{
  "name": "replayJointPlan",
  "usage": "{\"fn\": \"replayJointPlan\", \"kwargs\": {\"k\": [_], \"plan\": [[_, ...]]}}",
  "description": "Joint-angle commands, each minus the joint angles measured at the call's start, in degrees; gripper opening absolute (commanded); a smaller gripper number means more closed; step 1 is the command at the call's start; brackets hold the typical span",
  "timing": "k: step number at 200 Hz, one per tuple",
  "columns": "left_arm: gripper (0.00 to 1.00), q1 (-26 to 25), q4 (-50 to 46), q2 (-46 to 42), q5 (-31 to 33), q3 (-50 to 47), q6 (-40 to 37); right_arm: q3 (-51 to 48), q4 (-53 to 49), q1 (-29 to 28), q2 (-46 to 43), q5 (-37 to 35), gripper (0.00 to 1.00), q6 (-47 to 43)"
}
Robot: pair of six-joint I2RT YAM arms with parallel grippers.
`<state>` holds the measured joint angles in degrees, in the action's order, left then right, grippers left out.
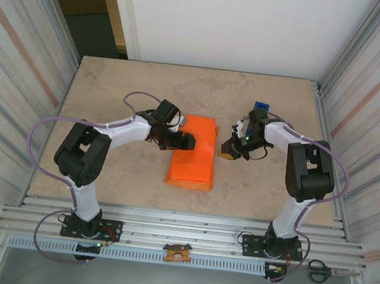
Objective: Wrap the gift box in paper
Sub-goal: Wrap the gift box with the wrapping paper.
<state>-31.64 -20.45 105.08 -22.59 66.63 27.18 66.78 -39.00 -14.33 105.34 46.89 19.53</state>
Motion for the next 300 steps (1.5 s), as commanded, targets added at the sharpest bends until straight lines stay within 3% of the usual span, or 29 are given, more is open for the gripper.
{"fn": "replayJointPlan", "kwargs": {"k": [1,50,110,125,141,174,217,300], "plan": [[0.80,-2.78,-5.64,6.90,3.72,-4.09,-2.79,2.09,-0.66,-1.79,1.35,0.13,0.00,1.21],[0.79,-2.81,-5.65,6.68,3.75,-4.12,-2.67,2.84,-0.63,-1.91,-0.66,0.88,0.00,1.67],[0.80,-2.82,-5.66,6.53,3.52,-3.76,-2.67,0.35,-1.36,0.00,-3.97,-7.08,0.02,2.53],[0.80,-2.81,-5.63,6.37,3.38,-3.68,-2.60,0.11,0.16,0.07,-5.53,-7.54,0.13,3.84],[0.80,-2.76,-5.37,5.95,2.93,-3.58,-2.33,0.22,1.46,0.09,-6.55,-7.72,0.19,5.12],[0.80,-2.81,-5.75,5.01,2.34,-2.48,-2.25,-0.95,9.02,-1.32,-6.85,-3.90,0.41,10.79],[0.80,-2.78,-6.63,4.61,2.62,-1.49,-2.33,0.42,10.36,-5.04,-3.36,-4.40,0.39,12.74],[0.80,-2.81,-6.71,3.91,2.45,-1.28,-2.19,-0.67,8.15,-5.10,-5.85,-8.78,0.46,13.75]]}}
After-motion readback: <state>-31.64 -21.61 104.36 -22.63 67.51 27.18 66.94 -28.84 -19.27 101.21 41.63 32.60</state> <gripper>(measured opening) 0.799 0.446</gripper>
